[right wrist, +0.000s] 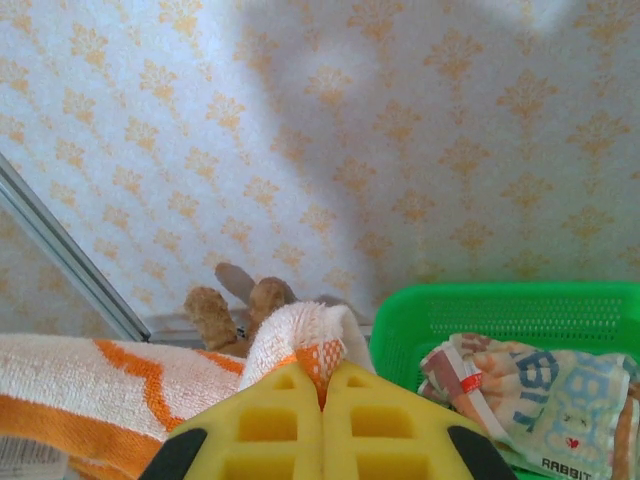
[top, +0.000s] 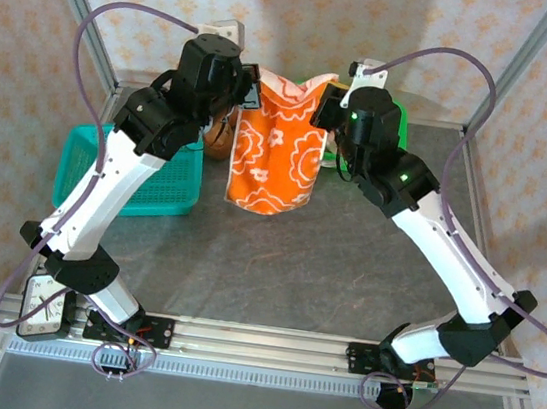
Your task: Fold and stack the towels
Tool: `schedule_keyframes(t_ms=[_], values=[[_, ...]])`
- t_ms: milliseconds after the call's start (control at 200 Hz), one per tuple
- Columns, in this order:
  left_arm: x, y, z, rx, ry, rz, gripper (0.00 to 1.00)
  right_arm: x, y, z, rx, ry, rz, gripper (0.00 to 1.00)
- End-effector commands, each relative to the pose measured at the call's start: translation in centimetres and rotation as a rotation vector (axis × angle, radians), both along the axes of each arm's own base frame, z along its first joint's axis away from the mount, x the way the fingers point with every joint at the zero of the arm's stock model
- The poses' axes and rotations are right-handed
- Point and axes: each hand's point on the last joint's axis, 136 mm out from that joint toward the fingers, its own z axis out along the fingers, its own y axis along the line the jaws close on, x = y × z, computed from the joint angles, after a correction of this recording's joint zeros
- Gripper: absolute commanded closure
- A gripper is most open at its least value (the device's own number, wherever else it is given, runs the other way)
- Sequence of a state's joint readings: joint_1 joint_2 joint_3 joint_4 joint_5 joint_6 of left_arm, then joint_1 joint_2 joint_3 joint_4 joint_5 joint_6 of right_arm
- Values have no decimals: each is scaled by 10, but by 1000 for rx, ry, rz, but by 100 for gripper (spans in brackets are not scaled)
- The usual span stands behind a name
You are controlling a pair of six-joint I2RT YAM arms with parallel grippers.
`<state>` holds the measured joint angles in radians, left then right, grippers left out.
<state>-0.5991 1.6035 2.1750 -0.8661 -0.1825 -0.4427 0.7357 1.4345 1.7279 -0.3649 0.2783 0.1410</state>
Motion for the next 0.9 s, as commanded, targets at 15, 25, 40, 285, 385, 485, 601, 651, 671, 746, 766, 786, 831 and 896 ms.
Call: schedule_keyframes(t_ms=[15, 25, 40, 285, 385, 485, 601, 651, 671, 746, 766, 786, 831, 896], values=[[-11, 7, 5, 26, 6, -33, 100, 1, -12, 11, 34, -10, -59, 100], [-11, 8, 5, 26, 6, -32, 100, 1, -12, 11, 35, -9, -60, 100], [-11, 8, 5, 25, 6, -31, 100, 1, -13, 10, 34, -8, -65, 100], [-13, 18, 29, -19, -48, -5, 100, 11, -7, 32, -12, -73, -20, 100], [-21, 16, 42, -84, -74, -12, 100, 3, -2, 48, -16, -92, 34, 100], [-41, 14, 57, -117, -126, -23, 100, -10, -5, 59, -3, -102, 72, 100], [-66, 13, 65, -145, -168, -45, 100, -34, -8, 61, 17, -82, 138, 100], [-76, 12, 64, -155, -169, -54, 100, -47, -11, 63, 17, -81, 153, 100], [-80, 11, 64, -158, -168, -60, 100, -52, -12, 62, 15, -77, 160, 100], [-98, 8, 63, -165, -168, -86, 100, -75, -14, 62, 2, -76, 187, 100], [-102, 7, 62, -164, -167, -93, 100, -81, -15, 62, -4, -76, 194, 100], [-106, 6, 61, -164, -166, -100, 100, -87, -15, 61, -10, -73, 202, 100], [-117, 4, 59, -162, -164, -117, 100, -101, -17, 59, -14, -63, 226, 100], [-131, 1, 54, -152, -162, -136, 100, -118, -18, 54, -15, -44, 253, 100]])
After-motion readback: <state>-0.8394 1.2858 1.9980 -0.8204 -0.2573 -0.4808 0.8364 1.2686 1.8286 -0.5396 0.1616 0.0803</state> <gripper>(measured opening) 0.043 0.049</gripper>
